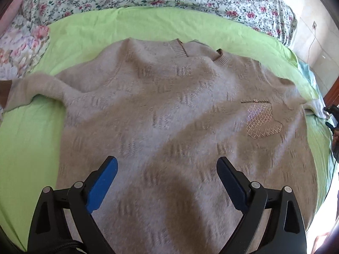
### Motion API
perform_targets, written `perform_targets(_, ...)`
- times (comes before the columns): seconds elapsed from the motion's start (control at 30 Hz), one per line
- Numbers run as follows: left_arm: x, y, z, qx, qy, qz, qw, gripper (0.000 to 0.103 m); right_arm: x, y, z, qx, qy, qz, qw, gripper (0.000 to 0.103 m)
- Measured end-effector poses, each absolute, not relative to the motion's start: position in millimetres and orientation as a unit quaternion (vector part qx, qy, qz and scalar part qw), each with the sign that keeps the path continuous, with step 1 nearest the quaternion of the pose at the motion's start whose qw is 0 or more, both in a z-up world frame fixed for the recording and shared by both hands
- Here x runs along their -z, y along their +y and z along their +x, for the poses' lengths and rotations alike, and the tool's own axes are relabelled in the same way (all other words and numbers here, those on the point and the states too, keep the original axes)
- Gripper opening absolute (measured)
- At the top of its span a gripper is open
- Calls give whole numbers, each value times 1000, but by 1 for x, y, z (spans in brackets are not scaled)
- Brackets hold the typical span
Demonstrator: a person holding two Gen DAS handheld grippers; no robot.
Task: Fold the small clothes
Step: 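Grasp the brown cuff of the sleeve with the right gripper, then fold the sleeve across the sweater body with the right gripper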
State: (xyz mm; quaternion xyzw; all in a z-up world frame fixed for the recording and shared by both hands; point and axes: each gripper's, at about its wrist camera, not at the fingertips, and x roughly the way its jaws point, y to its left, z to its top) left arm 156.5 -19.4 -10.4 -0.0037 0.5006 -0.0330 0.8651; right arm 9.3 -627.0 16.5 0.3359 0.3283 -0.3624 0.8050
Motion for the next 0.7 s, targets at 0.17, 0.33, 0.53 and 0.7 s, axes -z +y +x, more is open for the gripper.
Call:
perform_targets(0.17, 17, -24, 167, 37, 509, -12, 860, 95, -20, -635, 14, 363, 309, 338, 811, 11)
perform_targets(0.33, 19, -23, 171, 51, 510, -33, 858, 95, -58, -579, 41, 317, 304, 262, 859, 9)
perform_targets(0.53, 11, -15, 159, 64, 499, -46, 863, 95, -101, -470, 95, 152, 321, 211, 911, 9)
perform_targets(0.7, 5, 4, 146, 75, 487, -70, 867, 95, -112, -361, 143, -19, 352, 210, 912, 9)
